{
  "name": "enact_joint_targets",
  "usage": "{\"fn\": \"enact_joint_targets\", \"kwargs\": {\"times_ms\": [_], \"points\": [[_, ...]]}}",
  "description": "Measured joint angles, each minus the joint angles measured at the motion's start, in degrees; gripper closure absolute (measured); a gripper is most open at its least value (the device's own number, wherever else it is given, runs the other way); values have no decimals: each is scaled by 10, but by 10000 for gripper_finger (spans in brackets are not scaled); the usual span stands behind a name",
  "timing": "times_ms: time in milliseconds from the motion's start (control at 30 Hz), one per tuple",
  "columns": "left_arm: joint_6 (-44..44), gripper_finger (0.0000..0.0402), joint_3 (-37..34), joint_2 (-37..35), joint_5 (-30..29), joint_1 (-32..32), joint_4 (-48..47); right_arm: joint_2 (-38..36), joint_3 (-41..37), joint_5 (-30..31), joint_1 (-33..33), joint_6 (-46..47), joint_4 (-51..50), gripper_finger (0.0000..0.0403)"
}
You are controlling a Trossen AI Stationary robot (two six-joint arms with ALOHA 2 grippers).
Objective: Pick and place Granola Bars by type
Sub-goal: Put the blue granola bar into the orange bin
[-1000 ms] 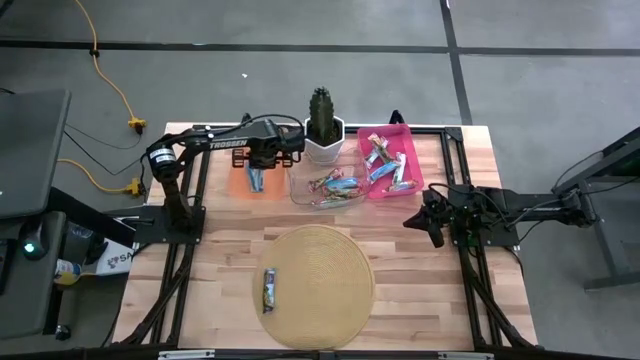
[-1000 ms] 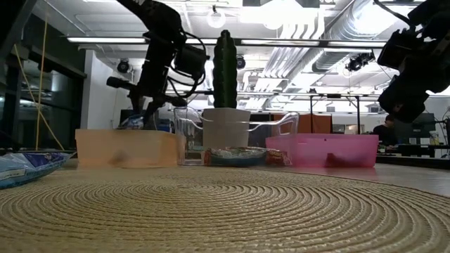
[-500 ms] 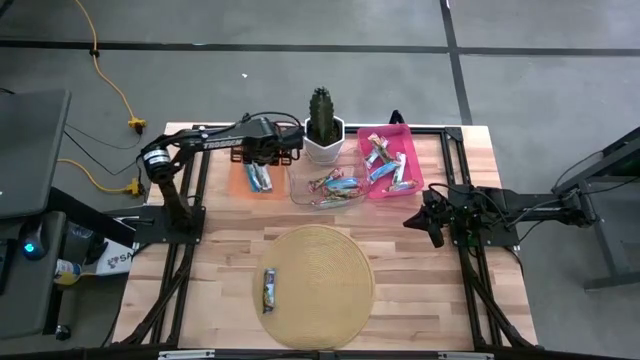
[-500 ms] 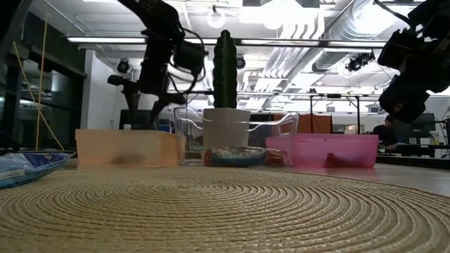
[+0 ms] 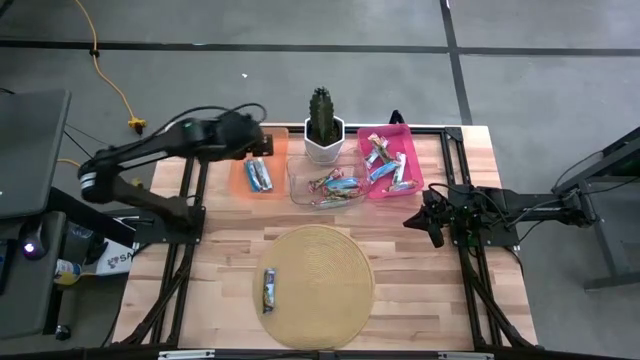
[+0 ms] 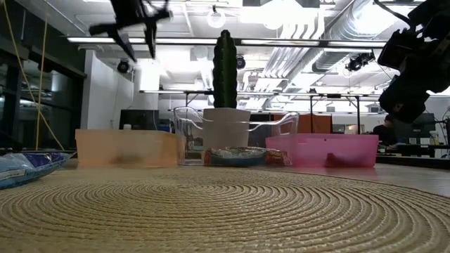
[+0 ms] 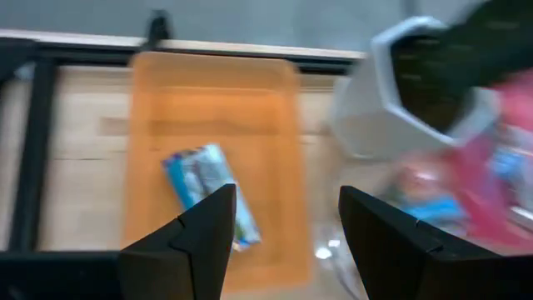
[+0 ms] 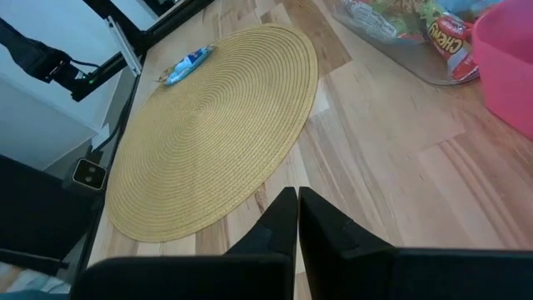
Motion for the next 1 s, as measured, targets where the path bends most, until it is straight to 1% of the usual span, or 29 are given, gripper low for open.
{"fn": "enact_joint_targets", "kwargs": {"times_ms": [167, 267, 367, 533, 600, 700, 800, 1000], "points": [[-17, 190, 0, -68, 28, -92, 33, 0, 0, 1, 0, 0, 0, 402], [-53, 190, 0, -81, 29, -164, 51, 0, 0, 1, 0, 0, 0, 402], [-112, 190, 0, -80, 15, -237, 44, 0, 0, 1, 0, -2, 0, 402], [-258, 190, 0, -42, 0, -347, -1, 0, 0, 1, 0, -1, 0, 402], [-315, 190, 0, -24, 8, -382, -19, 0, 0, 1, 0, -2, 0, 402], [-381, 190, 0, 13, 43, -422, -31, 0, 0, 1, 0, -2, -1, 402], [-427, 190, 0, 57, 80, -451, -29, 0, 0, 1, 0, -3, -2, 402], [-485, 190, 0, 143, 160, -469, -26, 0, 0, 1, 0, -4, -1, 402]]}}
